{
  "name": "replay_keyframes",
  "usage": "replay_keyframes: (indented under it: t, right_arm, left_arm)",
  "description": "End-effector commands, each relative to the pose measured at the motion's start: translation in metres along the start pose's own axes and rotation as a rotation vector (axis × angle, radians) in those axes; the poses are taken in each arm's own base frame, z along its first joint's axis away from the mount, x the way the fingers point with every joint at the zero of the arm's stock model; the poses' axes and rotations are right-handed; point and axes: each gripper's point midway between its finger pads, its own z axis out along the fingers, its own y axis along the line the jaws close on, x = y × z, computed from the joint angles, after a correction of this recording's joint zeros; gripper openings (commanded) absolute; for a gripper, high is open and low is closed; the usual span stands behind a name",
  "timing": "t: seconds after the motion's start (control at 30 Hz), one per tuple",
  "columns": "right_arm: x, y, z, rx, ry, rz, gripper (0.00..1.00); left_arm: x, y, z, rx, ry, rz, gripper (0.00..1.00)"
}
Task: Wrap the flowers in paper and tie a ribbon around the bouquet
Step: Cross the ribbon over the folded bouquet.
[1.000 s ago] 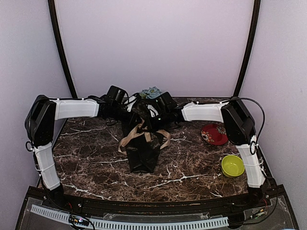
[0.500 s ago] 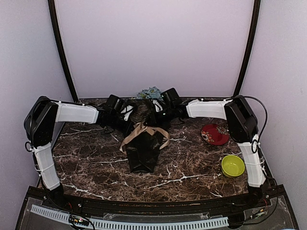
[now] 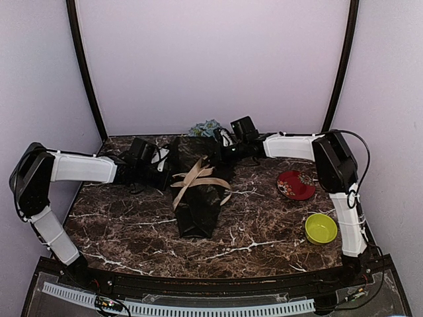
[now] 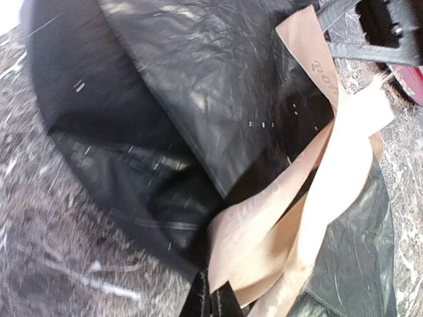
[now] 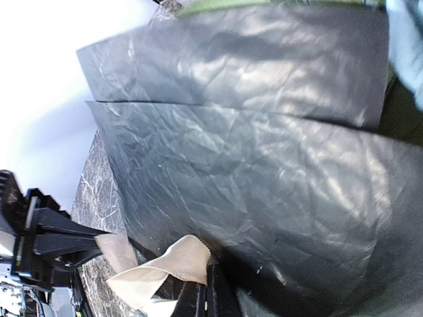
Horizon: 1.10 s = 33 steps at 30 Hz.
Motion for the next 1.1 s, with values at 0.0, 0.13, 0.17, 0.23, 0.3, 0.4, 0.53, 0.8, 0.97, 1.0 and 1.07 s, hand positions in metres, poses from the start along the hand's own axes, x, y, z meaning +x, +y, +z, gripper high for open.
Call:
replay_keyframes:
  t: [0.0,0.13,0.17,0.23,0.3,0.4,0.53,0.8,0.97,1.0,1.07]
  right_arm:
    - [0.000,-0.008,0.009,0.015,-0.013,0.012,0.00]
    - [0.006,-0.015,0.012,0.030,0.001,0.022,0.00]
    - [0.008,-0.017,0.012,0.035,0.003,0.025,0.00]
    - [0.010,-0.020,0.014,0.038,0.009,0.030,0.00]
    - [0.014,-0.020,0.016,0.036,0.018,0.033,0.00]
    - [0.020,-0.022,0.019,0.034,0.032,0.038,0.00]
    - [0.025,-0.024,0.022,0.038,0.044,0.040,0.00]
    - [0.031,-0.023,0.026,0.037,0.063,0.034,0.00]
    - [0.031,-0.019,0.028,0.032,0.067,0.030,0.00]
    - [0.031,-0.019,0.029,0.032,0.067,0.029,0.00]
    - [0.031,-0.017,0.029,0.030,0.068,0.025,0.00]
  left_arm:
    - [-0.015,0.008,-0.025,-0.034,-0.125,-0.075,0.00]
    - [-0.011,0.015,-0.034,-0.056,-0.150,-0.118,0.00]
    - [-0.011,0.018,-0.036,-0.065,-0.153,-0.132,0.00]
    - [-0.009,0.025,-0.043,-0.087,-0.162,-0.177,0.00]
    - [-0.005,0.032,-0.049,-0.105,-0.173,-0.244,0.00]
    - [0.004,0.044,-0.057,-0.124,-0.210,-0.361,0.00]
    - [0.026,0.051,-0.059,-0.103,-0.241,-0.519,0.03]
    - [0.064,0.058,-0.058,-0.072,-0.284,-0.789,0.08]
    - [0.079,0.078,-0.072,-0.205,-0.299,-0.840,0.33]
    - [0.079,0.083,-0.081,-0.235,-0.331,-0.849,0.40]
    - [0.074,0.095,-0.101,-0.286,-0.429,-0.861,0.50]
